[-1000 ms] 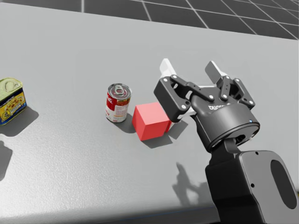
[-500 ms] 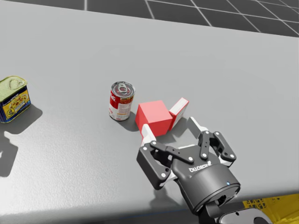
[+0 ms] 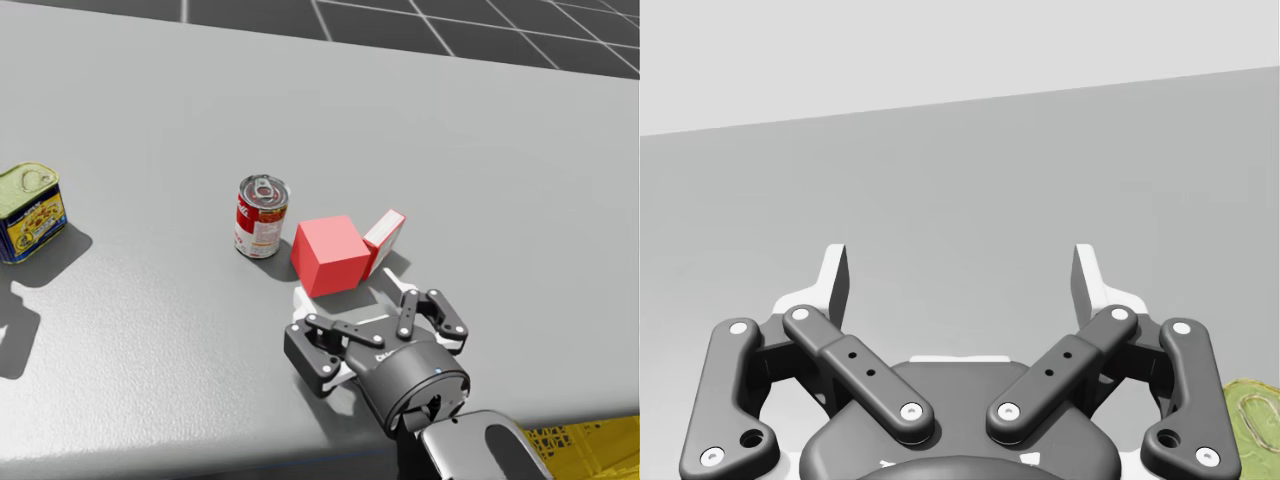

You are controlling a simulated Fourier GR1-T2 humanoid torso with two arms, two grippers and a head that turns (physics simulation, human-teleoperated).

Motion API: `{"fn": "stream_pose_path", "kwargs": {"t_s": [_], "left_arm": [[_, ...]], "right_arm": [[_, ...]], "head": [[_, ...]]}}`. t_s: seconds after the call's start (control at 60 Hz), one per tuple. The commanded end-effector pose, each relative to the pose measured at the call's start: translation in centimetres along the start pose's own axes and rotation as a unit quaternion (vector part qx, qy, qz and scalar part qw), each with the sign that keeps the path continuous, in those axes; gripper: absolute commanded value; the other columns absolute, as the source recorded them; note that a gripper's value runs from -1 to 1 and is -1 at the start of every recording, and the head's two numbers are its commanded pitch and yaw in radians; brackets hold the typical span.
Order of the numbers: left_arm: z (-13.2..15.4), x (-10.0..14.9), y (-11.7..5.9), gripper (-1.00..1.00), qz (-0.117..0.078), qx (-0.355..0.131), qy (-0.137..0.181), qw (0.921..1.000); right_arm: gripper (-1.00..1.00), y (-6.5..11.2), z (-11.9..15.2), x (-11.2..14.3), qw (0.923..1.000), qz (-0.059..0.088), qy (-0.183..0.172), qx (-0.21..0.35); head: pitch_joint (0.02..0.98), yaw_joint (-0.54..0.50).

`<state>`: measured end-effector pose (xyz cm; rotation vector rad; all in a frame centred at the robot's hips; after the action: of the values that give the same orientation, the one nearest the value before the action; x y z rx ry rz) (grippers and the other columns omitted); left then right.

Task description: Find the red cube and pick it up.

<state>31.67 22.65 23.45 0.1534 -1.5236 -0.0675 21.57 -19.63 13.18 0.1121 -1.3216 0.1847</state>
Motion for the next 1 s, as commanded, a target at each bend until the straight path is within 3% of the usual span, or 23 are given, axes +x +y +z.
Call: {"fn": "stream_pose_path", "kwargs": {"t_s": [0.017, 0.25, 0.467, 0.95, 0.967, 0.983, 1.0], "left_arm": [[0.0, 0.0, 0.0, -1.0, 0.0, 0.0, 0.0, 1.0], [0.0, 0.1, 0.1, -1.0, 0.0, 0.001, -0.001, 1.0], [0.0, 0.1, 0.1, -1.0, 0.0, 0.0, -0.001, 1.0], [0.0, 0.1, 0.1, -1.0, -0.001, -0.001, -0.001, 1.0], [0.0, 0.1, 0.1, -1.0, -0.005, -0.003, 0.001, 1.0], [0.0, 0.0, 0.0, -1.0, -0.006, -0.003, 0.001, 1.0], [0.0, 0.0, 0.0, -1.0, -0.006, -0.003, 0.001, 1.0]], "right_arm": [[-1.0, -0.5, -1.6, -0.2, 0.9999, 0.012, 0.011, -0.003], [-1.0, -1.0, -3.5, 0.3, 0.9994, 0.014, 0.029, 0.006], [-1.0, -1.3, -5.2, 1.0, 0.9988, 0.026, 0.041, 0.008], [-1.0, -1.1, -6.7, 1.3, 0.9975, 0.036, 0.056, 0.025], [-0.97, -1.1, -6.6, 1.2, 0.9975, 0.041, 0.053, 0.021], [0.37, -1.1, -6.5, 1.1, 0.9977, 0.053, 0.044, 0.004], [0.77, -1.2, -6.5, 1.0, 0.9977, 0.053, 0.041, -0.002]], "head": [[0.836, -0.28], [0.835, -0.27], [0.831, -0.27], [0.81, -0.27], [0.811, -0.27], [0.811, -0.27], [0.811, -0.27]]}}
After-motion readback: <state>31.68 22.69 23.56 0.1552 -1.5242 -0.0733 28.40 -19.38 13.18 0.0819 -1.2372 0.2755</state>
